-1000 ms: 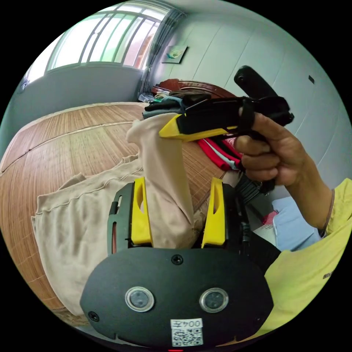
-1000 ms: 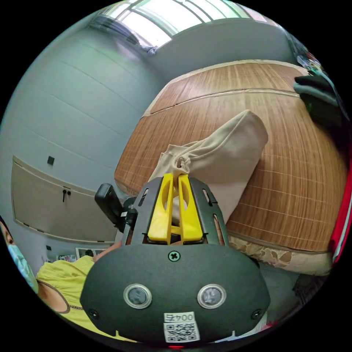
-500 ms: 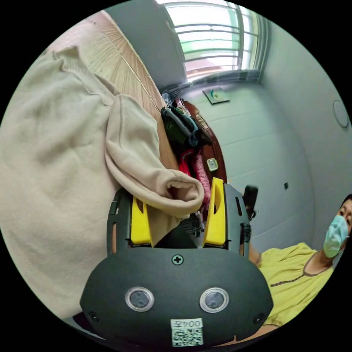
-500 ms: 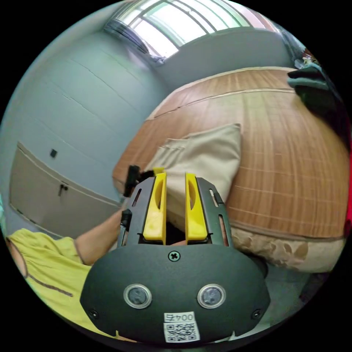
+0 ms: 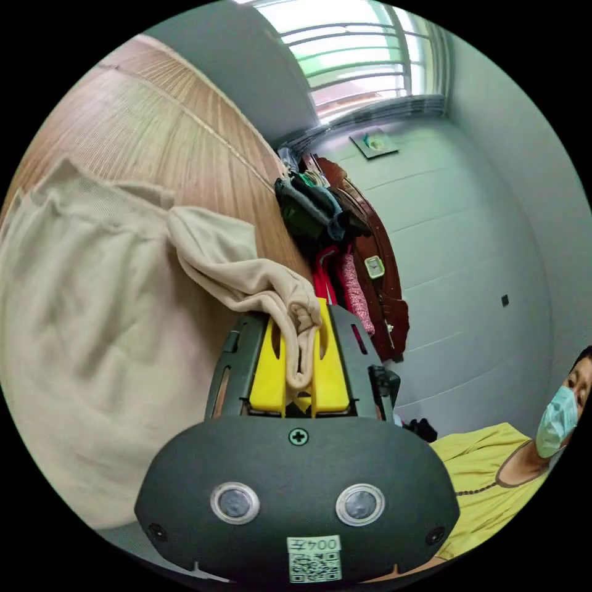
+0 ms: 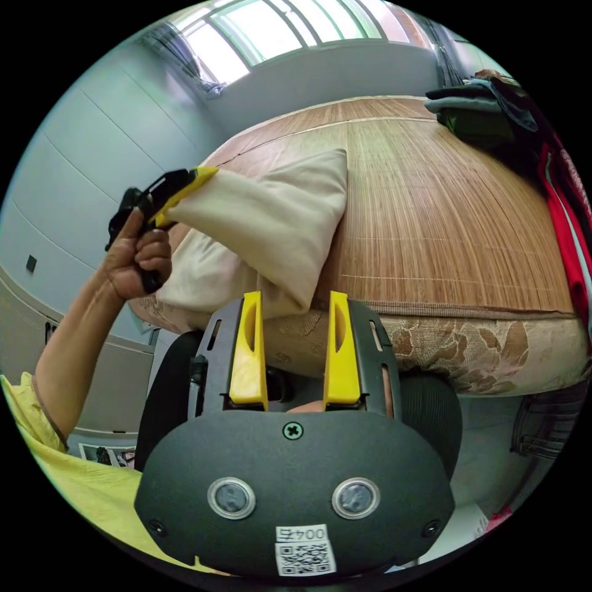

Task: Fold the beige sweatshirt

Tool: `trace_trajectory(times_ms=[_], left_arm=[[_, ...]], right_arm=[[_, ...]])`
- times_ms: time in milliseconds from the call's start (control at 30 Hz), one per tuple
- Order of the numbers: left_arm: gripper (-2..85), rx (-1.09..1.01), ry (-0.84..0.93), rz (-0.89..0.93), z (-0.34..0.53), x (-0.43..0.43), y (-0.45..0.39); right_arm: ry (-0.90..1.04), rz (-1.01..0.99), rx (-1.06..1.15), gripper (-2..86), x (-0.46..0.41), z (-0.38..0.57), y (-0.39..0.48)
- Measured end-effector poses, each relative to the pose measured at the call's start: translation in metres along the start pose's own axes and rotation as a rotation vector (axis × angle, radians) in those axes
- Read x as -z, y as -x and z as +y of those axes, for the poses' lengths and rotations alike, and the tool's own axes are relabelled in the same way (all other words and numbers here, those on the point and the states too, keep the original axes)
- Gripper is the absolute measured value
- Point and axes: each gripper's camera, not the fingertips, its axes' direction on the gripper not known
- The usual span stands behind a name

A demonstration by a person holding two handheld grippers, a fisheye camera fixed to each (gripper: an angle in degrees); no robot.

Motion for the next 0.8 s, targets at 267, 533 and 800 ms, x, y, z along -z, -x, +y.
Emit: trace_trajectory(times_ms=[267, 533, 800], left_arm=[[5.4, -0.375, 0.080, -0.248, -0.041, 0.031, -0.116], [5.1, -0.408, -0.089, -0.520, 0.052, 0.147, -0.064], [4.7, 0.128, -0.246, -0.244, 0.173, 0.166, 0.129]], right_arm=[[0.018, 0.071, 0.048, 13.8, -0.029, -0.019, 0.040], [0.084, 0.154, 0.238, 9.0, -0.059, -0.030, 0.105], [0.125, 0.267, 0.370, 9.7, -0.081, -0.024, 0.128]])
